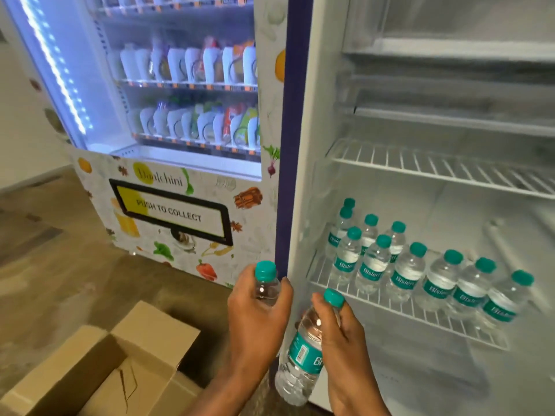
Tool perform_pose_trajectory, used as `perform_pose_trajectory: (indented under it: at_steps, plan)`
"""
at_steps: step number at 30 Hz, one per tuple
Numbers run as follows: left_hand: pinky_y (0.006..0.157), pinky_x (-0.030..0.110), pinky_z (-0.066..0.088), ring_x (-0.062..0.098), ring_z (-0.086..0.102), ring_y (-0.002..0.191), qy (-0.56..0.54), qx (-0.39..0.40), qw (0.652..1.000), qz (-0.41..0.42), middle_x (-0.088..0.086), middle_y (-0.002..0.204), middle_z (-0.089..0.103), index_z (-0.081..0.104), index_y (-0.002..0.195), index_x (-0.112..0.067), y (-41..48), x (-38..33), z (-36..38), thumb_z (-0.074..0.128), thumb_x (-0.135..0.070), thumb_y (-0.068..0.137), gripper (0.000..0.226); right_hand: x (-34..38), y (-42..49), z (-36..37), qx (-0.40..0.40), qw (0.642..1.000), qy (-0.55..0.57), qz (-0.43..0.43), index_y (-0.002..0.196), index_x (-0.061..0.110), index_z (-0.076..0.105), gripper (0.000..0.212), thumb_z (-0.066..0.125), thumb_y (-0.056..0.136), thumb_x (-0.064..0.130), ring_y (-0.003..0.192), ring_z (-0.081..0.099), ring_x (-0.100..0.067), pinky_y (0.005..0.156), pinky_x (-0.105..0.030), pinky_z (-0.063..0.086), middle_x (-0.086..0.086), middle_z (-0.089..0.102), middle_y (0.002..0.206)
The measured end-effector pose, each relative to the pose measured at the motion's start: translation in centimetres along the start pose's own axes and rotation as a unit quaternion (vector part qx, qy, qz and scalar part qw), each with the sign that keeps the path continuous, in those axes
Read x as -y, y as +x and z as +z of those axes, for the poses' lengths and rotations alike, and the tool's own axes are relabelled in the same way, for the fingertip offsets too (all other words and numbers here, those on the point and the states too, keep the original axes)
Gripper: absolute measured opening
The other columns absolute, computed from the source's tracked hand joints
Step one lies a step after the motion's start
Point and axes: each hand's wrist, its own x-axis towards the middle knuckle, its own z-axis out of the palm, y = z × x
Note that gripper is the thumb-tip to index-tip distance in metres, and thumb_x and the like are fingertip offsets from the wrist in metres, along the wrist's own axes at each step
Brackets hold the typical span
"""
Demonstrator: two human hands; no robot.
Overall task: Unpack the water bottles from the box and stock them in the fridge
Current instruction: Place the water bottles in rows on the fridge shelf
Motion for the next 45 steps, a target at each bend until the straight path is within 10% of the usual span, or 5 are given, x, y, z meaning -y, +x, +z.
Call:
perform_pose_trajectory:
  at_steps: [9,13,28,33,45]
  plan:
    - [0.115,0.031,0.045,0.024,0.054,0.140,0.025,-0.036,0.964,0.264,0.012,0.147,0.058,0.061,0.130,0.000,5.0,-7.9,3.1,0.061,-0.042,0.101,0.051,7.9,-0.2,-3.2,-0.029,0.992,-0.046,-0.114,0.107,0.025,0.065,0.017,0.061,0.092,0.033,0.091,0.071,-0.016,0.097,-0.045,0.051,0.000,0.074,0.094]
    - [0.126,0.029,0.027,0.028,0.024,0.158,-0.006,-0.042,0.950,0.309,0.001,0.168,0.031,0.054,0.122,-0.030,6.6,-8.9,4.3,0.066,-0.027,0.096,0.028,9.9,-0.2,-3.9,-0.032,0.988,-0.060,-0.138,0.104,0.025,0.065,0.019,0.062,0.089,0.036,0.089,0.070,-0.012,0.087,-0.030,0.051,0.001,0.073,0.092]
    - [0.127,0.032,0.010,0.016,-0.005,0.161,0.037,-0.032,0.978,0.201,0.000,0.175,0.004,0.061,0.110,-0.016,8.8,-9.5,6.9,0.059,-0.031,0.099,0.019,11.3,1.1,-5.0,-0.014,0.986,-0.078,-0.144,0.114,0.017,0.062,0.026,0.064,0.091,0.028,0.102,0.066,-0.022,0.083,-0.022,0.046,-0.006,0.070,0.104]
    - [0.124,0.012,0.005,0.013,-0.002,0.161,0.028,-0.025,0.981,0.192,0.000,0.174,0.006,0.061,0.105,-0.017,9.7,-9.4,6.8,0.060,-0.025,0.098,0.011,10.7,2.3,-5.6,-0.016,0.981,-0.106,-0.160,0.112,0.021,0.062,0.082,0.062,0.059,0.084,0.098,0.067,-0.015,0.086,-0.023,0.049,0.000,0.069,0.101]
    - [0.122,0.012,0.015,0.009,0.007,0.160,-0.003,-0.033,0.980,0.196,0.003,0.174,0.009,0.064,0.102,-0.008,9.8,-9.2,7.4,0.063,-0.021,0.096,0.014,12.3,6.7,-8.5,-0.109,0.980,0.168,-0.017,0.119,0.023,0.063,0.034,0.063,0.090,0.040,0.105,0.067,-0.027,0.095,-0.052,0.051,-0.006,0.069,0.113]
